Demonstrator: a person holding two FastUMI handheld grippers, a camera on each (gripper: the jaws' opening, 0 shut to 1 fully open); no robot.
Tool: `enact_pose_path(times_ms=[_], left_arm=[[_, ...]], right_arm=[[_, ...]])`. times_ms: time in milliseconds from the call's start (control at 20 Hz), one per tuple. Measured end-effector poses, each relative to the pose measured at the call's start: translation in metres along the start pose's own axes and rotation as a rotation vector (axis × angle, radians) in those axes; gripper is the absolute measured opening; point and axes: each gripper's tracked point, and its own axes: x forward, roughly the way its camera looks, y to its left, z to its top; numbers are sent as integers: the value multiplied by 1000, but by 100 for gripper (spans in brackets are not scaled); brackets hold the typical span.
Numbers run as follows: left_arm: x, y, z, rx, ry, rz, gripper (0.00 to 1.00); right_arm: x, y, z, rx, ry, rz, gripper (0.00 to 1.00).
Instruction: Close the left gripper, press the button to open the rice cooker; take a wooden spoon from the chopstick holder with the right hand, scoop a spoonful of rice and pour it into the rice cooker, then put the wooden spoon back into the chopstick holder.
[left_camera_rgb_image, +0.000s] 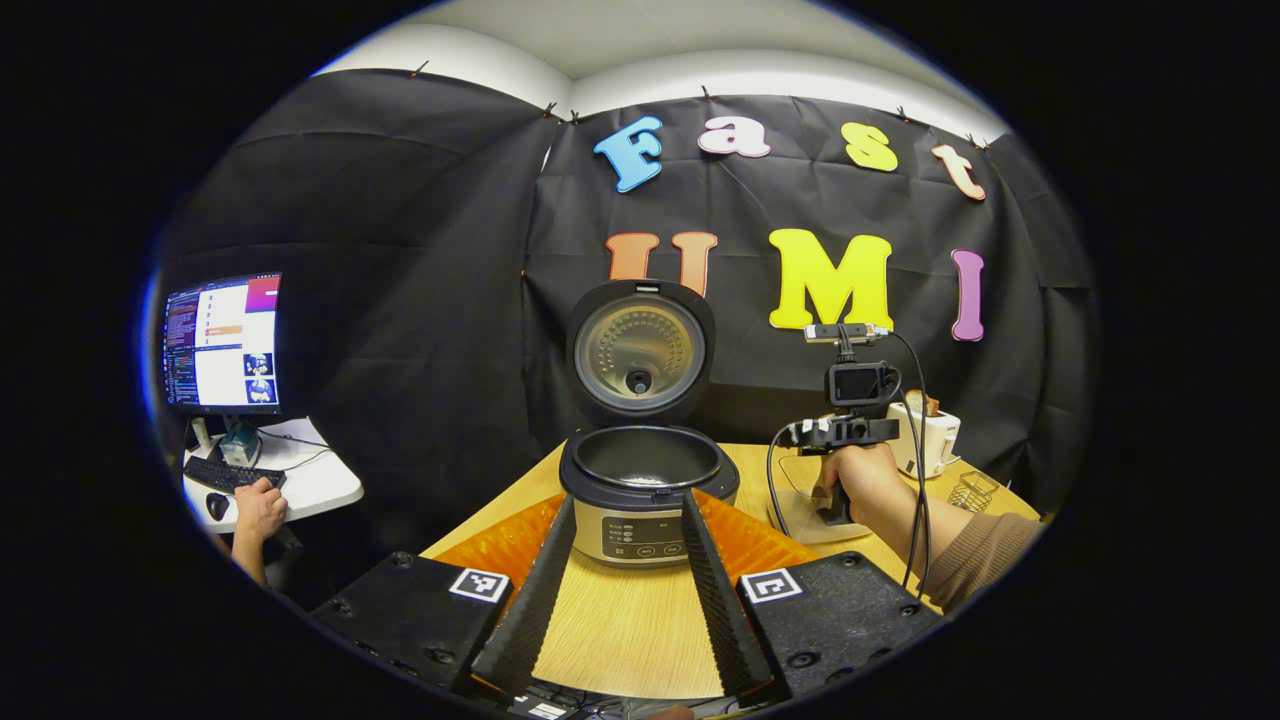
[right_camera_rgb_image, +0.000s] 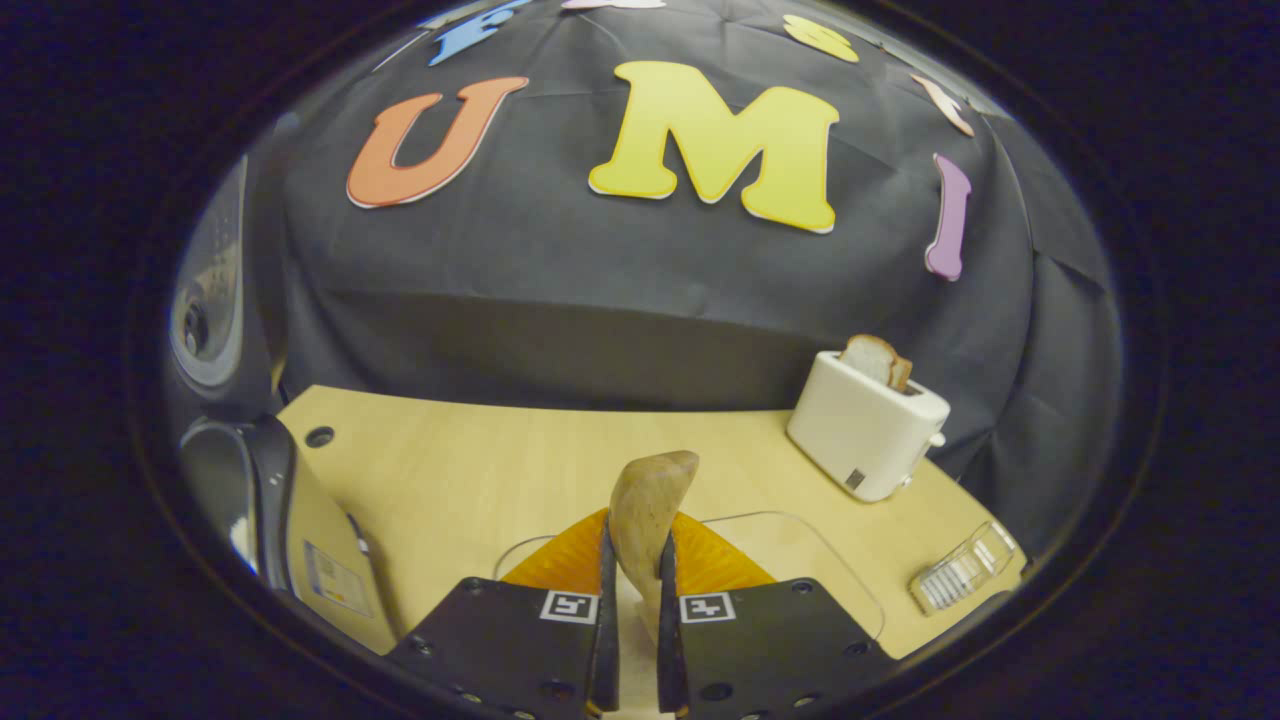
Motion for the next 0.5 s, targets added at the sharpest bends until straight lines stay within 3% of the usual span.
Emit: enact_pose_path(times_ms=[200, 500], left_arm=[[1, 8, -4, 20, 12, 15, 70], [2, 16, -4, -9, 9, 15, 70]], right_arm=[[-17, -6, -8, 190, 113, 55, 15], [-25, -42, -21, 320, 216, 170, 16]])
